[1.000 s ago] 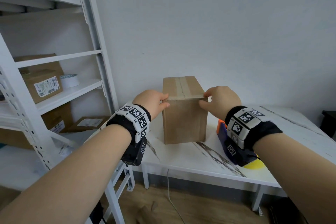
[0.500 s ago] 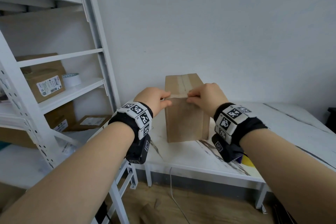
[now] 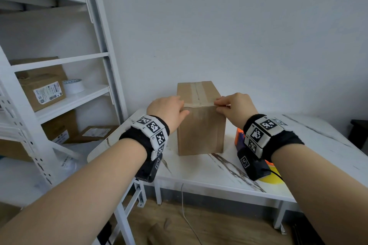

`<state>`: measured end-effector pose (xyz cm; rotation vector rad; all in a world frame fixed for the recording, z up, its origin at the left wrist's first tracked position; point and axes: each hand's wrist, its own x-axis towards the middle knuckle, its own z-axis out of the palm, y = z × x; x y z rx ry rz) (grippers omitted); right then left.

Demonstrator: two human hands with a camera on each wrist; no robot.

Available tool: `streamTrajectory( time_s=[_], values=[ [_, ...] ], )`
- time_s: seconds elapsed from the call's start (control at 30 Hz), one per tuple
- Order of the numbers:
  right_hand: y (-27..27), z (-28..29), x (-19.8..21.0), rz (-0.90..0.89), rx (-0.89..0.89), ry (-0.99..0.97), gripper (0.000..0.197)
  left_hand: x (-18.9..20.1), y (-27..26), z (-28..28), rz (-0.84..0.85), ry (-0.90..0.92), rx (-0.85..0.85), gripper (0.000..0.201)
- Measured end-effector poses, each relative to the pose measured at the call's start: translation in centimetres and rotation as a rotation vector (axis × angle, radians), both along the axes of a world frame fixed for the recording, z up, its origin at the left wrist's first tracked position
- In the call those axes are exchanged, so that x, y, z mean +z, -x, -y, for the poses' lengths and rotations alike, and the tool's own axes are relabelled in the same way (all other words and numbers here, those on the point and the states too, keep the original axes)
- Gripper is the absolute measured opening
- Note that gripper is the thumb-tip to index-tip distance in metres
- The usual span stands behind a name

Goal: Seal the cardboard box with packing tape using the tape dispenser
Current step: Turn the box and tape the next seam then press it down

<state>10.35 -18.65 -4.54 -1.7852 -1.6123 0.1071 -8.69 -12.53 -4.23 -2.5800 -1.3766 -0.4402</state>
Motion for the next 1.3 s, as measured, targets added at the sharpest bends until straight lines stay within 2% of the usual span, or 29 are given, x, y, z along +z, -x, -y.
streamTrajectory(
  time_s=[0.2,0.33,0.53,0.63,0.73,0.9,0.97,1.03,1.13,1.2,1.3],
  values=[
    [-0.1,0.1,0.0,0.065,0.01,0.014,0.032,-0.4,-3.0,1.1,0.038,-0.005,-0.167,0.036],
    [-0.4,-0.1,-0.2,0.03,0.003,0.009,0.031,-0.5,-3.8,0.7,0.075,0.01,-0.166,0.035],
    [-0.4,-0.4,-0.5,-0.033,0.004,-0.009,0.029,-0.8,-2.4,-1.2,0.141,0.143,-0.218,0.041],
    [-0.5,-0.2,-0.4,-0.055,0.019,0.002,0.029,-1.1,-0.8,-2.0,0.178,0.194,-0.187,0.047],
    [-0.5,-0.2,-0.4,-0.047,0.036,0.022,0.031,-1.6,0.1,-2.4,0.178,0.18,-0.133,0.05],
    [-0.2,-0.1,-0.6,-0.041,0.025,0.046,0.039,-1.9,-0.1,-1.6,0.218,0.177,-0.149,0.047],
    [-0.1,-0.1,-0.8,-0.039,0.005,0.039,0.043,-1.6,0.1,-1.2,0.164,0.145,-0.158,0.047],
    [-0.1,0.1,-0.7,0.005,-0.046,0.052,0.048,-1.2,0.5,-0.5,0.037,0.093,-0.171,0.05],
    [0.2,0.9,0.3,0.121,-0.185,0.16,0.056,-0.7,1.1,0.9,-0.115,0.032,-0.215,0.066],
    [0.9,1.2,0.9,0.193,-0.216,0.212,0.05,-0.4,1.3,1.5,-0.154,-0.008,-0.24,0.07],
    [2.9,1.4,1.2,0.191,-0.185,0.26,0.025,0.2,1.1,2.0,-0.129,-0.036,-0.251,0.061]
  ],
)
